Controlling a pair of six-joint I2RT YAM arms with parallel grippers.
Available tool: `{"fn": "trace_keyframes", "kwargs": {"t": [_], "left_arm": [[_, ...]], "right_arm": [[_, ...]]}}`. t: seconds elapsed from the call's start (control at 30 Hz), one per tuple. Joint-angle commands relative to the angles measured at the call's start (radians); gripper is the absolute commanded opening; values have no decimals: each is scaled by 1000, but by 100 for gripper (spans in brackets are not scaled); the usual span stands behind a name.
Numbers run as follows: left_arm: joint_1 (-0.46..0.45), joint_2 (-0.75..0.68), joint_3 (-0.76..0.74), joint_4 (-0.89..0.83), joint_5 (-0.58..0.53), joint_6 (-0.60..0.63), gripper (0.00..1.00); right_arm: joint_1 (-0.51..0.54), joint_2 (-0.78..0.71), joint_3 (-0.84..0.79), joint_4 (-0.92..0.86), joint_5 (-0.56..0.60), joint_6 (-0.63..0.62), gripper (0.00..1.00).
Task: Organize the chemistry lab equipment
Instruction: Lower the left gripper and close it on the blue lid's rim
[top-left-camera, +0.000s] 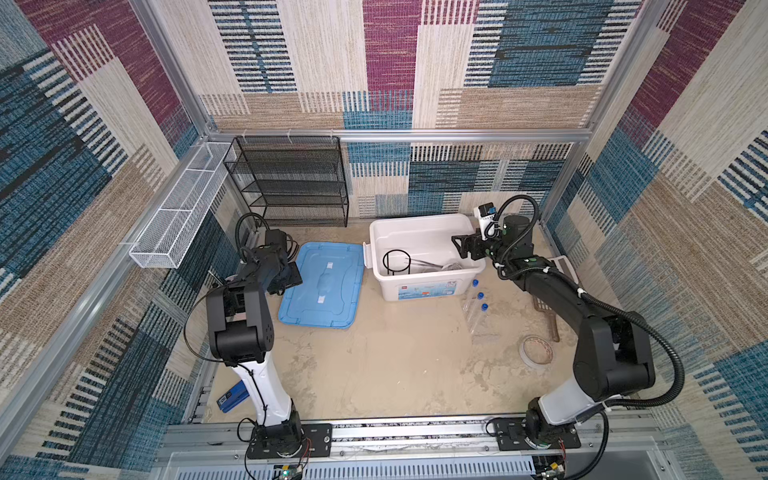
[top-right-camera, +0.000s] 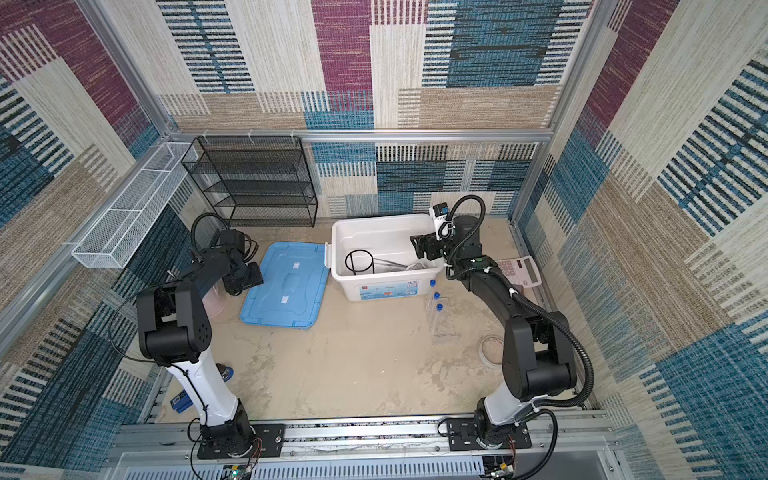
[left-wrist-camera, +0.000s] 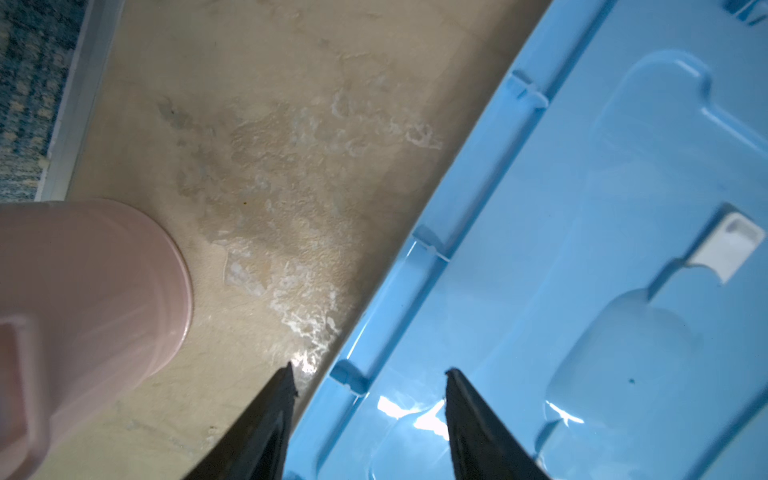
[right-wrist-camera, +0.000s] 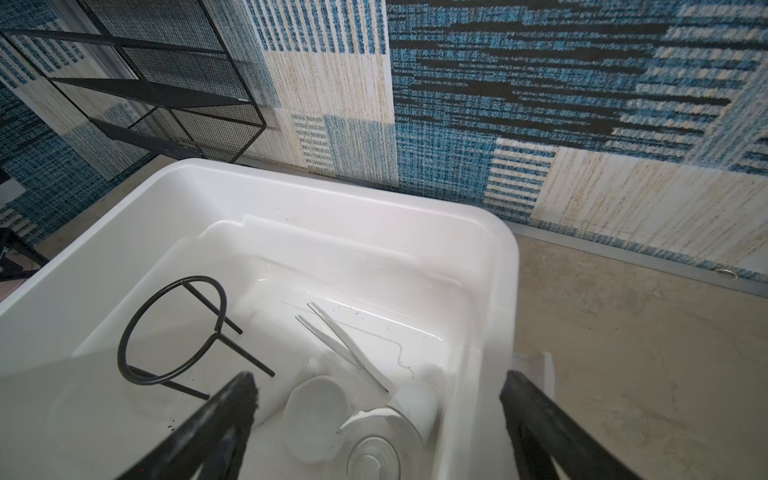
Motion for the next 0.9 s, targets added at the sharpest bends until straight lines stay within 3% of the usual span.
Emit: {"fn": "trace_keyframes", "kwargs": {"t": [0.0,0.57,0.87], "left_arm": [[4,7,-11,11,17,-3,59],[34,57,-17,7,55,17,45],[34,47,-29,10,121,26,30]], "right_arm": [[-1,-1,2,44,1,16,94],[-4,-5,2,43,-1,25,94],[-4,-5,3,43,-4,27,94]]}}
